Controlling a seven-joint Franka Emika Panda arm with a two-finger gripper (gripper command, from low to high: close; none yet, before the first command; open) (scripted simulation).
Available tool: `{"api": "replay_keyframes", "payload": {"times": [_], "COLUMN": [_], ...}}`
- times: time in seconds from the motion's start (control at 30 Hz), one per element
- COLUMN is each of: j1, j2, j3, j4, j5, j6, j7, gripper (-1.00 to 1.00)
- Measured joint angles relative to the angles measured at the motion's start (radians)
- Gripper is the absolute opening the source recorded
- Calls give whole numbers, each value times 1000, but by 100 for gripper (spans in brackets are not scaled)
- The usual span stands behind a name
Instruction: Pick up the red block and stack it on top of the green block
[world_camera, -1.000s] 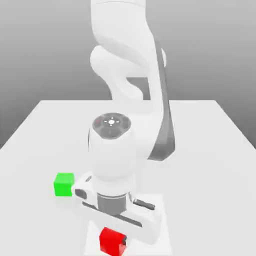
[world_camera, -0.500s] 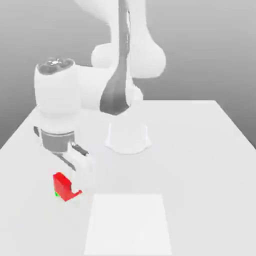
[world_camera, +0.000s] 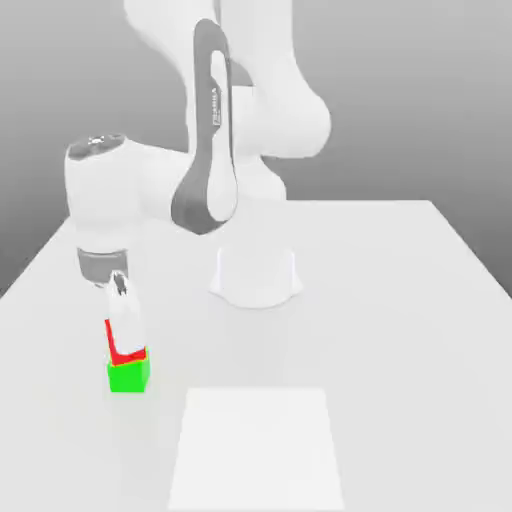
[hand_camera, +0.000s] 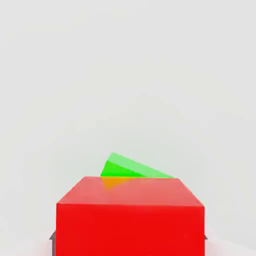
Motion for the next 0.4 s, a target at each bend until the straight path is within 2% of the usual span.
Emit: {"api": "replay_keyframes", "payload": {"times": [0.17, 0.4], "j1": [1, -52], "j2": [-3, -232], "j3": [-7, 12], "j4": [0, -9], "j5": [-3, -105], "j6": [-3, -222], "j7": [2, 71], "gripper": [100, 100]}}
